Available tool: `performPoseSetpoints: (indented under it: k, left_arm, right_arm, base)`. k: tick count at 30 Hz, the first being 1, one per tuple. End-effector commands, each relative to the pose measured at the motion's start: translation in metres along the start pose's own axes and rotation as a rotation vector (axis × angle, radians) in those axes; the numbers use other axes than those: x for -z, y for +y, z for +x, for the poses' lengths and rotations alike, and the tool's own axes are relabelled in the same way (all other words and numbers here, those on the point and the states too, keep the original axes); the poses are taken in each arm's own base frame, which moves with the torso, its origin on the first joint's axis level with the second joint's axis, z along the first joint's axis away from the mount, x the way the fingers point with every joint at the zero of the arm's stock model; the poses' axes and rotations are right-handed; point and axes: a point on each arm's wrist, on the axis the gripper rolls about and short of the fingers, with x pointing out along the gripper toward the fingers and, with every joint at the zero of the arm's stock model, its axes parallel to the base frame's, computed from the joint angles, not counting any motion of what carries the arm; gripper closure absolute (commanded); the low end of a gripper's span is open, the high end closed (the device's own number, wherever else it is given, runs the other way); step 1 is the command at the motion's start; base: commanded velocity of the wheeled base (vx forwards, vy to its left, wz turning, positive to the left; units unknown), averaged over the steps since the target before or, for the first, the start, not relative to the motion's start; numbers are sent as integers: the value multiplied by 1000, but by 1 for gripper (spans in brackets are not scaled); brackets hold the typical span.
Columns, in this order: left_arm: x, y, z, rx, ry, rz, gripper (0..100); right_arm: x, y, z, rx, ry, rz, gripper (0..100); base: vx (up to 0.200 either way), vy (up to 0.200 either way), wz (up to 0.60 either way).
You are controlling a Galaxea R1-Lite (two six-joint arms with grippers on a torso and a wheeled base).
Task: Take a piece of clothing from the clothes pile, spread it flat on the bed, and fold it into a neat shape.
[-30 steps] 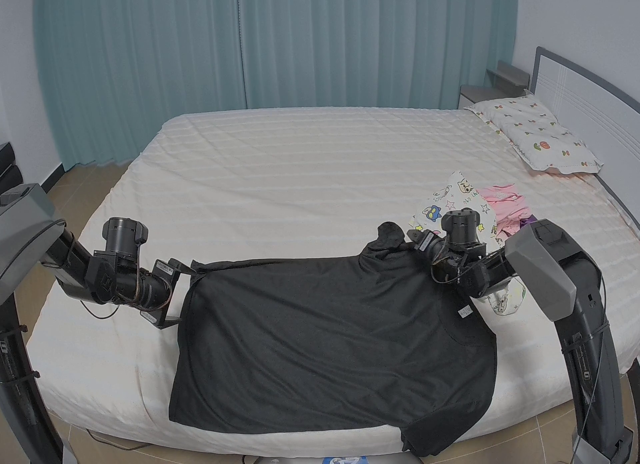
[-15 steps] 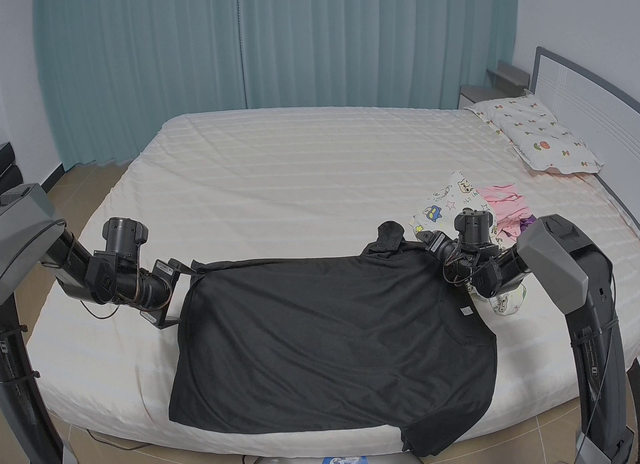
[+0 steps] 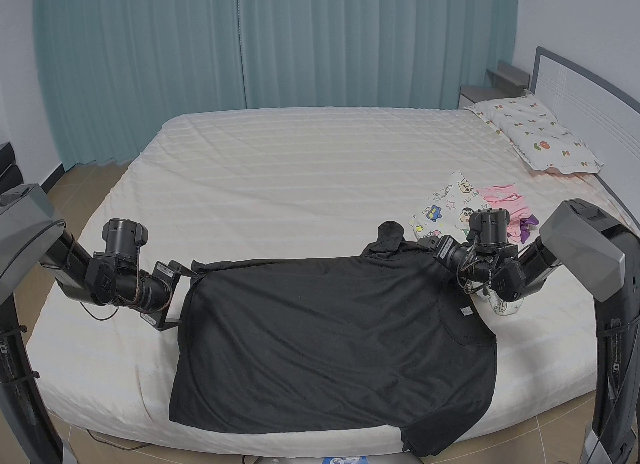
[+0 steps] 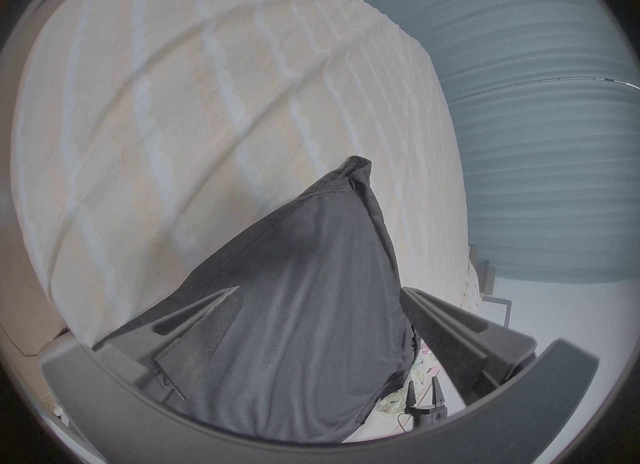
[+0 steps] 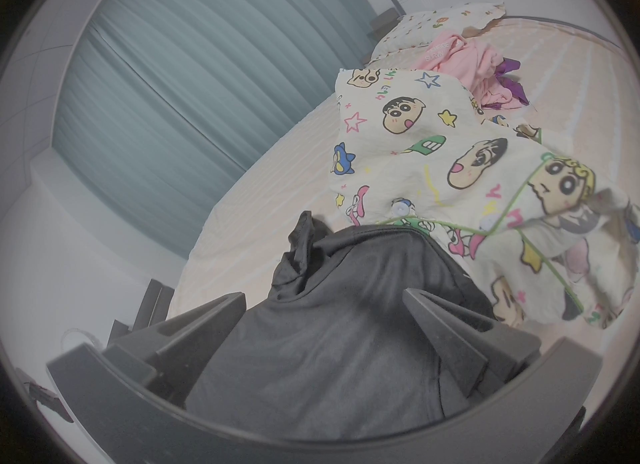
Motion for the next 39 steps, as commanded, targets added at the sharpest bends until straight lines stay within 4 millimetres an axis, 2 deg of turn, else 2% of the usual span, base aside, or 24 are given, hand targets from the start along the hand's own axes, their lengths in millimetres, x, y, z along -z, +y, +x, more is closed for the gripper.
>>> performPoseSetpoints:
  k: [1, 7, 15, 23, 31, 39]
  left_arm:
    - [2, 3, -1, -9, 4, 2, 0]
    - [2, 3, -1, -12, -3, 13, 0]
    - [3, 4, 2, -16, 4, 12, 0]
    - [4, 4, 3, -19, 5, 15, 0]
    - [3, 4, 3, -21, 1, 13, 0]
    - [3, 5, 3, -22, 2, 13, 0]
  right_arm:
    - [2, 20, -10, -38, 6, -19, 0]
    - [17, 36, 1, -69, 32, -40, 0]
    - [32, 35, 17, -58, 66, -48, 0]
    - [44, 39, 31, -56, 60, -56, 0]
    - [39, 45, 45, -54, 57, -54, 0]
    - [45, 49, 63, -53, 63, -24, 0]
  base:
    - [0, 0, 0]
    - [0, 0, 0]
    - [0, 0, 0]
    - [150, 0, 0]
    - [0, 0, 0]
    - [0, 0, 0]
